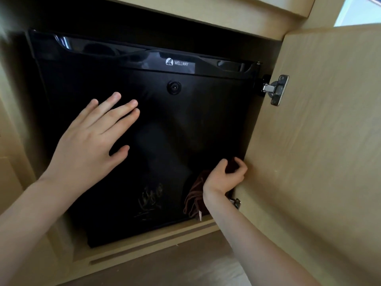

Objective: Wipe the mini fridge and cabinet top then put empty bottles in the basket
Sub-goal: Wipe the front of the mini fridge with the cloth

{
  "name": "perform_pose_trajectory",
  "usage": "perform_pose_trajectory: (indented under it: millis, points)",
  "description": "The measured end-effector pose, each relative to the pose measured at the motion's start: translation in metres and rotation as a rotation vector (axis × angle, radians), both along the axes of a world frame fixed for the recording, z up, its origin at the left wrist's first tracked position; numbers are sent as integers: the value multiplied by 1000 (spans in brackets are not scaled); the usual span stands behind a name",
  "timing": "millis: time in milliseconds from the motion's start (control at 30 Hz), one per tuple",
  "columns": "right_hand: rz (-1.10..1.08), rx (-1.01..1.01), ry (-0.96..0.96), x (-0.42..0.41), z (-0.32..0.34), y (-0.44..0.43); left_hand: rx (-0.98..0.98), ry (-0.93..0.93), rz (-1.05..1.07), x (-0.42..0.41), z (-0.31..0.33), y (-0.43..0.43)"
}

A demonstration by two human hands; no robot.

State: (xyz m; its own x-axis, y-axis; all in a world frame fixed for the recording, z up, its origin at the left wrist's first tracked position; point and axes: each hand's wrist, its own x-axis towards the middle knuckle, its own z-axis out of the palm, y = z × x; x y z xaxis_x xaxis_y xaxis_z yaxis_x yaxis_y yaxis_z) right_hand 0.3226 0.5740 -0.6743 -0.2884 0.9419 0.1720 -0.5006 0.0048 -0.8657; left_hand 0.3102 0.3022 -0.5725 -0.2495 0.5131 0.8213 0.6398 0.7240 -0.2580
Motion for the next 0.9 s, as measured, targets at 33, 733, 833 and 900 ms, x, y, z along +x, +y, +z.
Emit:
perform_pose_trajectory:
  millis: [33,733,833,900]
  points:
    - [-8,-11,38,-3,12,0,0,-5,-3,0,0,0]
    - [11,661,-137,14,-15,20,-37,-3,33,-4,-1,-2]
    - [15,654,-175,14,-17,20,-57,-5,53,-1,0,-2]
    - [28,660,-209,16,-22,20,-67,-8,64,2,2,-3]
